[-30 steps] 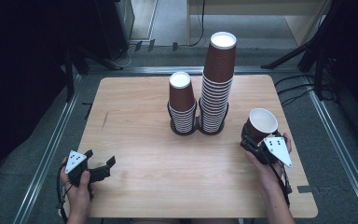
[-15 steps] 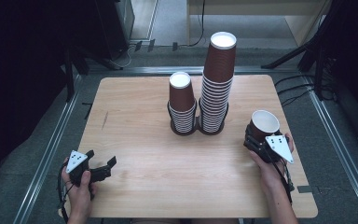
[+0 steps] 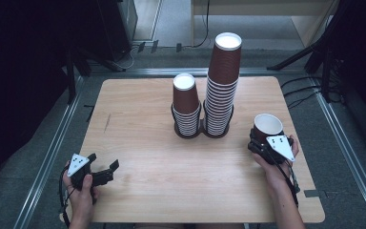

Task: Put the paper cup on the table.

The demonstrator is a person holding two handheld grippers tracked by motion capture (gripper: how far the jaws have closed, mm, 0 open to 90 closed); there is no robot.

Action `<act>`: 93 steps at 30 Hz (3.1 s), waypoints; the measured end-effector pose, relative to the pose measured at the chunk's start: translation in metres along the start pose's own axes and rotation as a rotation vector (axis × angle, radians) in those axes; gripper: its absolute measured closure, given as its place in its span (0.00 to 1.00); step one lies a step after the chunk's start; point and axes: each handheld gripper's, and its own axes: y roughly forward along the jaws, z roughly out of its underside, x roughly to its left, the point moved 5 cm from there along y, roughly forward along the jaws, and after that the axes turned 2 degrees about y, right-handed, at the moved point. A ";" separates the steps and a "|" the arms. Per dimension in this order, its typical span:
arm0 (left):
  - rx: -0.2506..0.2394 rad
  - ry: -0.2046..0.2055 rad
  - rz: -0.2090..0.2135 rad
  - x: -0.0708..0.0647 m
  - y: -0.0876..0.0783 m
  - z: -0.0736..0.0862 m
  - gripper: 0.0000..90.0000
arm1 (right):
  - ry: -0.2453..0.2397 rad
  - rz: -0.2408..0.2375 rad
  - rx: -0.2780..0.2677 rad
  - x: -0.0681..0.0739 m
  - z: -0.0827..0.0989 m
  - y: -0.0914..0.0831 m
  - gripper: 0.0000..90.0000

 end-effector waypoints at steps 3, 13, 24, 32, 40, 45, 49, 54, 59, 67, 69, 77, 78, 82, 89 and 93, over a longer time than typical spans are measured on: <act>0.002 -0.001 0.001 0.000 0.000 0.000 0.01 | -0.013 -0.001 0.015 0.001 0.004 0.001 0.13; 0.003 -0.006 0.002 0.001 0.000 0.000 0.01 | 0.041 -0.018 0.063 -0.003 0.003 -0.001 0.12; -0.004 -0.025 0.007 0.003 -0.001 -0.001 0.01 | 0.047 -0.040 0.098 -0.004 0.003 -0.006 0.12; -0.004 -0.026 0.010 0.003 -0.001 -0.001 0.01 | 0.040 -0.094 0.112 0.005 0.000 -0.008 0.00; -0.004 -0.031 0.010 0.004 -0.001 -0.001 0.01 | 0.075 -0.099 0.107 0.005 -0.006 -0.013 0.00; -0.003 -0.033 0.010 0.004 -0.001 -0.001 0.01 | 0.088 -0.115 0.093 0.003 -0.009 -0.021 0.00; -0.003 -0.036 0.010 0.004 0.000 -0.001 0.01 | 0.080 -0.133 0.091 0.004 -0.009 -0.028 0.00; -0.003 -0.035 0.013 0.004 0.000 0.000 0.01 | 0.078 -0.137 0.095 0.003 -0.008 -0.036 0.00; -0.006 -0.033 0.017 0.004 0.001 0.001 0.01 | 0.080 -0.140 0.087 -0.003 -0.008 -0.045 0.00; -0.017 -0.029 0.020 0.002 0.001 0.002 0.01 | 0.089 -0.137 0.075 -0.016 -0.006 -0.060 0.00; -0.026 -0.037 0.022 0.003 0.001 0.002 0.01 | 0.089 -0.135 0.071 -0.020 -0.005 -0.064 0.00; -0.029 -0.035 0.023 0.002 0.001 0.002 0.01 | 0.090 -0.127 0.061 -0.036 0.000 -0.078 0.00; -0.029 -0.037 0.023 0.003 0.001 0.002 0.01 | 0.087 -0.125 0.059 -0.038 0.000 -0.079 0.00; -0.036 -0.061 0.029 0.005 -0.001 0.002 0.01 | 0.087 -0.113 0.065 -0.047 0.005 -0.084 0.00; -0.038 -0.066 0.037 0.006 -0.002 0.002 0.01 | 0.092 -0.089 0.080 -0.062 0.012 -0.092 0.00; -0.035 -0.060 0.034 0.004 -0.001 0.002 0.01 | 0.094 -0.082 0.085 -0.068 0.015 -0.097 0.00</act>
